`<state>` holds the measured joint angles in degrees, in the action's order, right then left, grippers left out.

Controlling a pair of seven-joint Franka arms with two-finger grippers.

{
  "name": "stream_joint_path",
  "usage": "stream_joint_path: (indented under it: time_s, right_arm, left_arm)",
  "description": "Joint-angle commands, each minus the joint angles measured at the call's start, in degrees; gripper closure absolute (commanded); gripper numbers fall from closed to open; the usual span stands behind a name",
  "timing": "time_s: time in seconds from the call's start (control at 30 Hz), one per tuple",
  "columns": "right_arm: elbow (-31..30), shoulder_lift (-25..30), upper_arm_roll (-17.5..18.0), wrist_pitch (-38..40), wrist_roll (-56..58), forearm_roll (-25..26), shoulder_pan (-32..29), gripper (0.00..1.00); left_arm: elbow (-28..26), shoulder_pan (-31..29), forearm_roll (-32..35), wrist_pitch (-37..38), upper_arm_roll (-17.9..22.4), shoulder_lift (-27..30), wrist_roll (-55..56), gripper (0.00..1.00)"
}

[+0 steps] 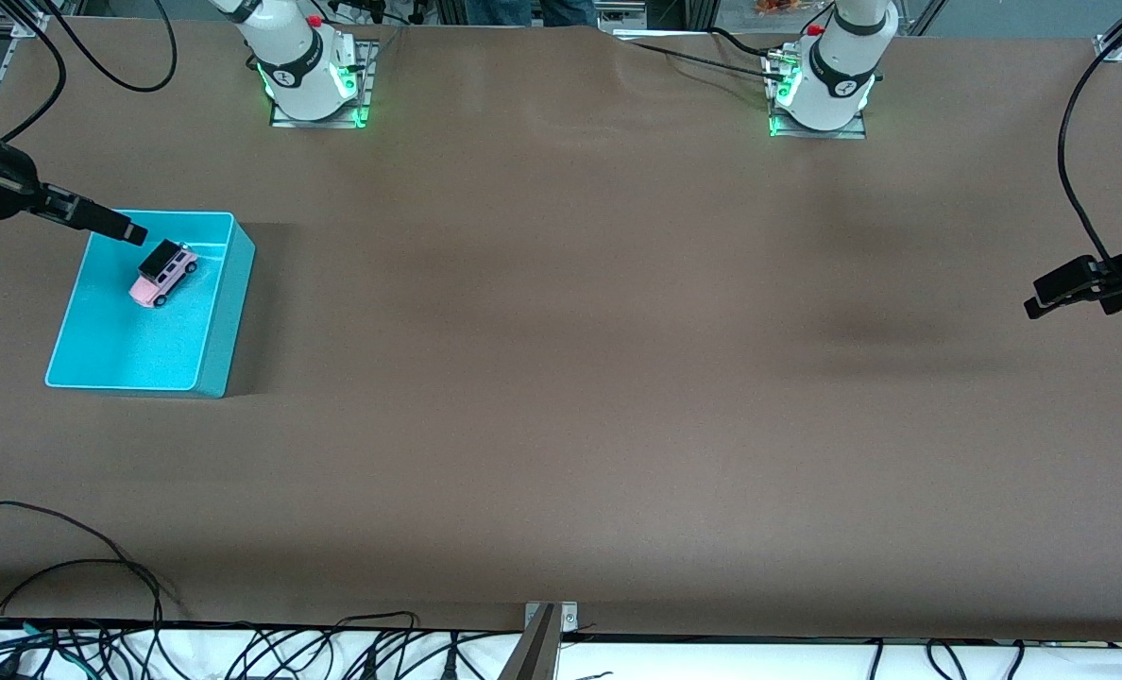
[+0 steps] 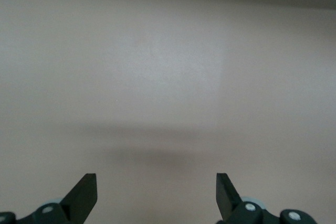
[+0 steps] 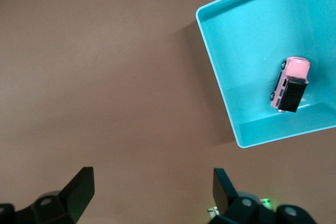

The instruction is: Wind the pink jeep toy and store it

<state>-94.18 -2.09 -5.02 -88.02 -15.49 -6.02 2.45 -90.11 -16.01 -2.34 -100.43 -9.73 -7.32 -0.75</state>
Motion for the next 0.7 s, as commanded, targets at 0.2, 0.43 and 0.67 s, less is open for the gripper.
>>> stream_joint_path:
  time_s: [0.2, 0.43, 0.67]
  right_arm:
    - [2.16, -0.28, -1.48, -1.45, 4.51, 3.12, 1.33, 0.0]
    - [2.16, 0.16, -2.71, -3.82, 8.37, 5.05, 1.15, 0.0]
    - [1.54, 0.42, -2.71, -4.44, 9.17, 6.29, 1.06, 0.0]
  left_arm:
    - [0.63, -0.07, -1.27, 0.06, 0.07, 0.03, -0.74, 0.0]
    - [0.63, 0.02, -1.27, 0.06, 0.07, 0.03, -0.74, 0.0]
    - [0.63, 0.02, -1.27, 0.06, 0.07, 0.03, -0.74, 0.0]
